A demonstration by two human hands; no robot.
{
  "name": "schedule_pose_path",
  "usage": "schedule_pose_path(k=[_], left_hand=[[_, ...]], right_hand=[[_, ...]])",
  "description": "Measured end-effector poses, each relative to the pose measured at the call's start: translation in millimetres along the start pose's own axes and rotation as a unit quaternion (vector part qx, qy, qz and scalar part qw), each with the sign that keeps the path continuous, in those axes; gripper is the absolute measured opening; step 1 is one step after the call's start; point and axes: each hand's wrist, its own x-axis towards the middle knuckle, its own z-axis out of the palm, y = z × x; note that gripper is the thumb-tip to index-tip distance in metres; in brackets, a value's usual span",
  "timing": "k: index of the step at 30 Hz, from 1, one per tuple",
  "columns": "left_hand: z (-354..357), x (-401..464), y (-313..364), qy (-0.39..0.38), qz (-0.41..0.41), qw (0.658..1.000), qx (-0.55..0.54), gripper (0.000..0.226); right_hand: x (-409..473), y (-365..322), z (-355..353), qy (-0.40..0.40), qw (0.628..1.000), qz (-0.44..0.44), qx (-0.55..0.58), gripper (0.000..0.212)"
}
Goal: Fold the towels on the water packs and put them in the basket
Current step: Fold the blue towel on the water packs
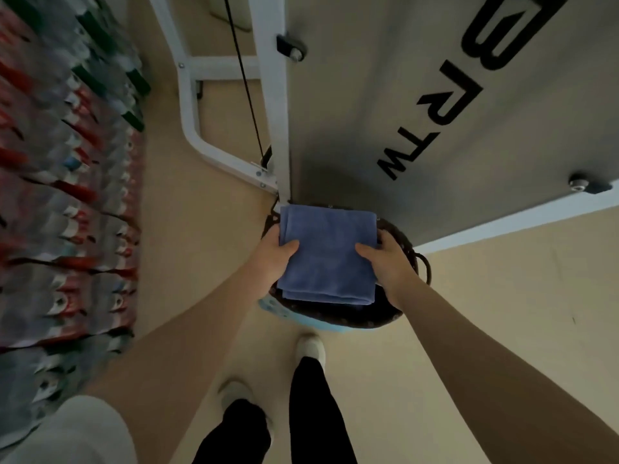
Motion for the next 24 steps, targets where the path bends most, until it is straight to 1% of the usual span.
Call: schedule_pose_path(k=[3, 6, 8, 10, 11, 12, 13, 14, 15, 16, 17, 18, 19, 21, 22, 23, 24], left_hand=[[12.2, 25.7, -13.8, -0.003, 0.003, 0.999, 0.035, 0.043], [21.5, 35.3, -28.6, -0.011, 0.024, 0.994, 0.102, 0.052], [27.5, 34.9, -35.6, 0.0, 0.044, 0.99, 0.134, 0.058], [33.2, 30.1, -35.9, 0.033, 0.058, 0.981, 0.181, 0.065], [34.9, 26.9, -36.0, 0.067, 0.073, 0.97, 0.222, 0.068], [36.3, 22.0, -34.8, 0.1, 0.105, 0.947, 0.287, 0.068], [38.9, 19.7, -35.7, 0.128, 0.167, 0.904, 0.373, 0.066], [42.1, 18.1, -34.4, 0.131, 0.232, 0.857, 0.442, 0.062], [45.4, 18.4, -34.3, 0.114, 0.293, 0.815, 0.487, 0.058], [49.2, 17.5, -33.9, 0.071, 0.318, 0.784, 0.529, 0.056], [51.6, 18.8, -35.7, 0.031, 0.319, 0.762, 0.562, 0.056], [51.5, 23.2, -40.4, 0.003, 0.298, 0.754, 0.586, 0.057], [47.8, 27.7, -46.7, -0.012, 0.265, 0.755, 0.6, 0.059], [37.4, 33.6, -58.9, -0.013, 0.24, 0.75, 0.616, 0.066], [34.6, 34.3, -61.0, -0.017, 0.226, 0.742, 0.631, 0.07], [32.9, 34.7, -64.6, -0.025, 0.205, 0.746, 0.633, 0.072], [31.9, 33.0, -63.3, -0.026, 0.205, 0.748, 0.631, 0.074]], right_hand=[[22.8, 10.4, -8.4, 0.037, 0.996, -0.02, -0.082, 0.06], [32.6, 23.9, -12.0, 0.074, 0.983, -0.031, -0.168, 0.063], [32.8, 29.9, -12.9, 0.094, 0.968, -0.04, -0.229, 0.065], [30.5, 32.9, -11.9, 0.117, 0.95, -0.05, -0.286, 0.067], [27.1, 33.8, -10.5, 0.135, 0.924, -0.069, -0.35, 0.068], [22.9, 34.5, -8.3, 0.154, 0.885, -0.106, -0.426, 0.069], [19.1, 35.8, -5.2, 0.168, 0.837, -0.163, -0.494, 0.07], [17.1, 37.2, -1.2, 0.164, 0.791, -0.223, -0.546, 0.07], [17.7, 40.1, 2.2, 0.145, 0.752, -0.267, -0.584, 0.069], [20.5, 44.0, 6.2, 0.122, 0.724, -0.288, -0.615, 0.067], [24.4, 48.4, 8.9, 0.104, 0.708, -0.291, -0.635, 0.066], [27.3, 52.0, 10.5, 0.089, 0.707, -0.272, -0.647, 0.067], [30.7, 56.4, 10.5, 0.078, 0.708, -0.254, -0.655, 0.07], [36.5, 65.1, 8.2, 0.055, 0.707, -0.227, -0.667, 0.076], [37.8, 67.5, 7.0, 0.044, 0.704, -0.224, -0.672, 0.079], [38.8, 67.8, 5.9, 0.032, 0.701, -0.223, -0.677, 0.082], [37.1, 63.8, 6.1, 0.014, 0.697, -0.226, -0.681, 0.085]])
